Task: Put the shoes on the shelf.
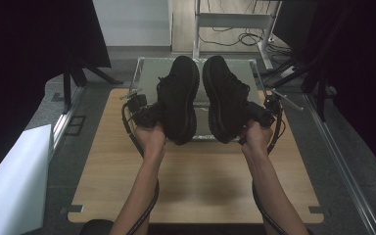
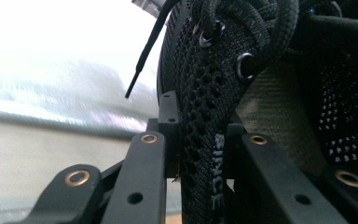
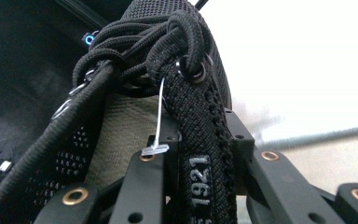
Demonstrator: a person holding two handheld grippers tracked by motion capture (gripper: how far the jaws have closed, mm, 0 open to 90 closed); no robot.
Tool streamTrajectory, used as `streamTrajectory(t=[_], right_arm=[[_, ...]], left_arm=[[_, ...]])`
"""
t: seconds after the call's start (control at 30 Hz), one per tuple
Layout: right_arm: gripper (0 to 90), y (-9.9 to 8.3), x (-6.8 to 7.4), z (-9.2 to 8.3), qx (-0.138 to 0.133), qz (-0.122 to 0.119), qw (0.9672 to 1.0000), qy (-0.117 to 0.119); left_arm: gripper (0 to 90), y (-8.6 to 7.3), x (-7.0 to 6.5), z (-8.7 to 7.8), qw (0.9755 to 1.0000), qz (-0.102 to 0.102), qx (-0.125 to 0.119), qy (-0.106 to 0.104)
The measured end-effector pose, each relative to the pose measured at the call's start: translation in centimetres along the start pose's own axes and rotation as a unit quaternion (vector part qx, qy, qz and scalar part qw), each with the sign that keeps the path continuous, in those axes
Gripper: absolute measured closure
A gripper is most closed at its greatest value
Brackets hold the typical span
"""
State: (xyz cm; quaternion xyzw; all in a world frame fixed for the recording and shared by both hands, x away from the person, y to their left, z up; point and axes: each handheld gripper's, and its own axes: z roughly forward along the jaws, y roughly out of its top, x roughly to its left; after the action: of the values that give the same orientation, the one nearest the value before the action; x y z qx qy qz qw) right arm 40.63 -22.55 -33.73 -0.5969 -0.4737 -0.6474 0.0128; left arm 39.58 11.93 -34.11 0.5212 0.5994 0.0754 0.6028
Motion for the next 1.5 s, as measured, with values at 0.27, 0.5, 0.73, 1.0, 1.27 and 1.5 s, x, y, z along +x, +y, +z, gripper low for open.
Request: streamTrajectory(t=[0.27, 0.5, 0.73, 1.0, 1.27, 1.5], right_arm=[[74.2, 1.8, 0.1, 2.2, -0.007, 0.004, 0.9998, -0.017], [74.1, 3.0, -0.4, 4.5, -0.005, -0.001, 0.9988, -0.048], [74.0, 3.7, -1.2, 6.2, -0.009, -0.002, 0.9972, -0.074], [69.1, 3.7, 0.6, 7.5, -0.005, -0.064, 0.9906, -0.121], [59.1, 3.7, 0.7, 8.0, -0.004, -0.071, 0.9915, -0.109], [42.0, 3.4, 1.3, 8.8, 0.022, -0.094, 0.9925, -0.075]], left_arm=[[77.1, 2.0, 0.1, 2.0, 0.9998, -0.007, 0.006, 0.020], [76.9, 3.6, -0.3, 4.0, 0.9985, 0.007, 0.012, 0.053], [76.5, 4.6, -0.5, 5.4, 0.9956, 0.020, 0.023, 0.088], [70.5, 5.2, -1.7, 6.4, 0.9917, 0.044, 0.034, 0.116], [59.4, 5.6, -1.7, 6.8, 0.9908, 0.055, 0.047, 0.115], [46.5, 5.5, -1.5, 7.2, 0.9929, 0.058, 0.055, 0.088]])
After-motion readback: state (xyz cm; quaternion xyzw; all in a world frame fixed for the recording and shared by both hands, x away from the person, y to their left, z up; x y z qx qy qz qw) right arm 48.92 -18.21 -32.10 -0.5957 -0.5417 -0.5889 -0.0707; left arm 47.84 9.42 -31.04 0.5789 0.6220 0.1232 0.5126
